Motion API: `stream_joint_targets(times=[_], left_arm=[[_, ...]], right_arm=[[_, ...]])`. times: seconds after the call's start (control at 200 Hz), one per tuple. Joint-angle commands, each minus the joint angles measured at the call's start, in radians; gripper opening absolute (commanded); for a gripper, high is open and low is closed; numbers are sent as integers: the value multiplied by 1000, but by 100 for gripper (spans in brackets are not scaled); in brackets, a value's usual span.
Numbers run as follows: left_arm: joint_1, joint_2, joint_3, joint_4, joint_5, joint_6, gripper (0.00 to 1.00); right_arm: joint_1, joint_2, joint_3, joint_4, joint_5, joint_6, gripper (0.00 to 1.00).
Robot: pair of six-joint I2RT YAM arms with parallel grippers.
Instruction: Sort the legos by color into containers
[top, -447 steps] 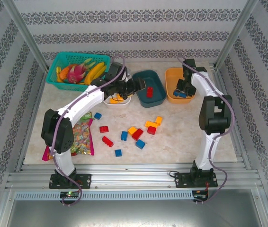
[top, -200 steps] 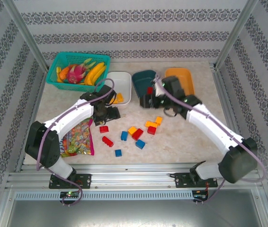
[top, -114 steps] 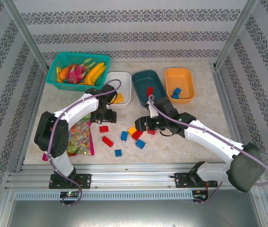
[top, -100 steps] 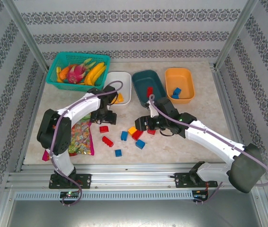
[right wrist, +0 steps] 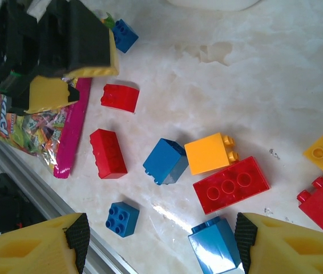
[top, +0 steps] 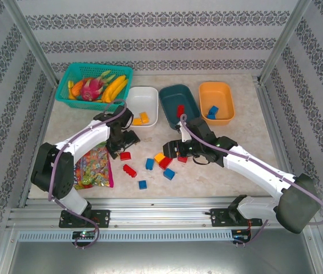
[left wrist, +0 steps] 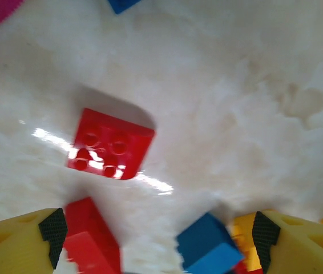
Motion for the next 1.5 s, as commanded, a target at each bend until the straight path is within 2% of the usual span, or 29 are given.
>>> stream_joint_targets(times=[0.0,0.18,0.36,0.49,0.719,0.869,1.119,1.279,1.354,1.494], left_arm=[[-7,13,-31,55,-13,-248,87],[-5,20,-88,80,-19,-392,88],[-5,31,-102,113,-66,-454,87],[-5,57,-99,125,-70,-483,85],[-5,65,-152,154,-70,-576,82],[1,109,-141,183,-84,-555,80],[24,149,-108,162,-120,-493,68],[24,156,-132,182,-98,-485,53],[24,146,-149,186,-107,-485,49],[24,123,-149,190,-131,-452,35]], right_arm=[[5,-14,-9,4,9,9,70],[5,-23,-3,35,-35,6,70],[8,-59,-60,220,-171,33,71],[25,-96,-117,343,-166,31,73],[25,-69,-89,303,-159,26,73],[24,-54,-79,290,-157,27,73],[24,-45,-71,277,-155,24,73],[24,-43,-74,276,-155,31,73],[25,-43,-75,279,-154,32,73],[23,-35,-67,277,-152,30,73]])
